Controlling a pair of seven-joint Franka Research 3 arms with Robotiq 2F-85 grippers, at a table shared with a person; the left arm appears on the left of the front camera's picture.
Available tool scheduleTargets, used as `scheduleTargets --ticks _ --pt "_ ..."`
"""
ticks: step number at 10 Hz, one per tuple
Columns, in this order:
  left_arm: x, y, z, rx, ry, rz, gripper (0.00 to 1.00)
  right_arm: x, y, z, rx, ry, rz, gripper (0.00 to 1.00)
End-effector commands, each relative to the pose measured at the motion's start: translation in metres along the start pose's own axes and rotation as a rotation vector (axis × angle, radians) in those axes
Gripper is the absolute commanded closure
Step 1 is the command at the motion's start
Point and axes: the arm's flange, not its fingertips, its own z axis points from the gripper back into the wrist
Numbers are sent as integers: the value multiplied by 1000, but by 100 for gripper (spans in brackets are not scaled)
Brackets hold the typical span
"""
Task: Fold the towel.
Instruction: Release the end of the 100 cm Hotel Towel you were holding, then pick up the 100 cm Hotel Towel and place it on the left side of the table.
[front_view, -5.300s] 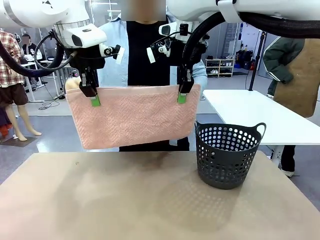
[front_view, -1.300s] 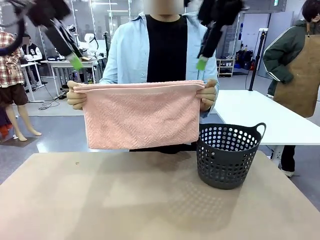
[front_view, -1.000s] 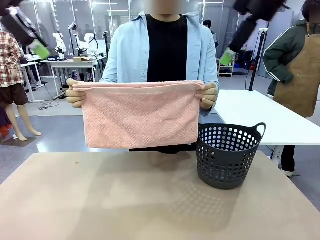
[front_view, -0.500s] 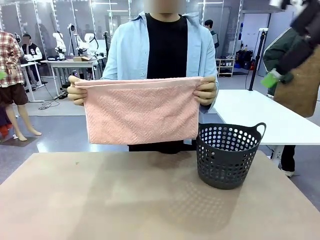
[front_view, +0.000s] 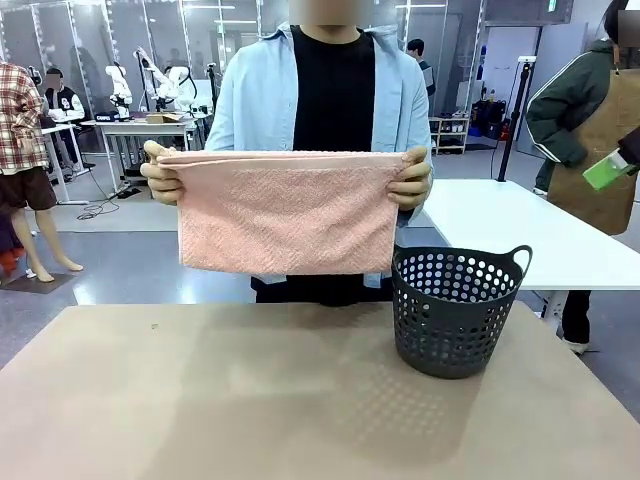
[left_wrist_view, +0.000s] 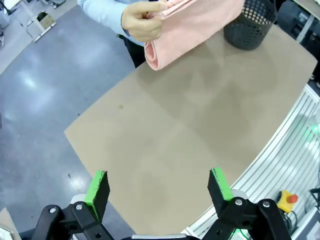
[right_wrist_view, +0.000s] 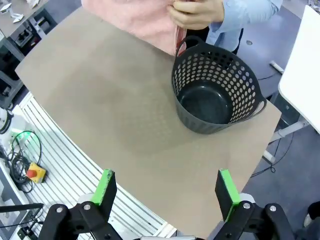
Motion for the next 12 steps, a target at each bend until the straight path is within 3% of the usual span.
scheduleTargets --ticks 1,12 --pt "-2 1 2 0 5 10 0 2 -2 -4 13 6 2 0" --pt "-2 1 2 0 5 10 0 2 -2 -4 13 6 2 0"
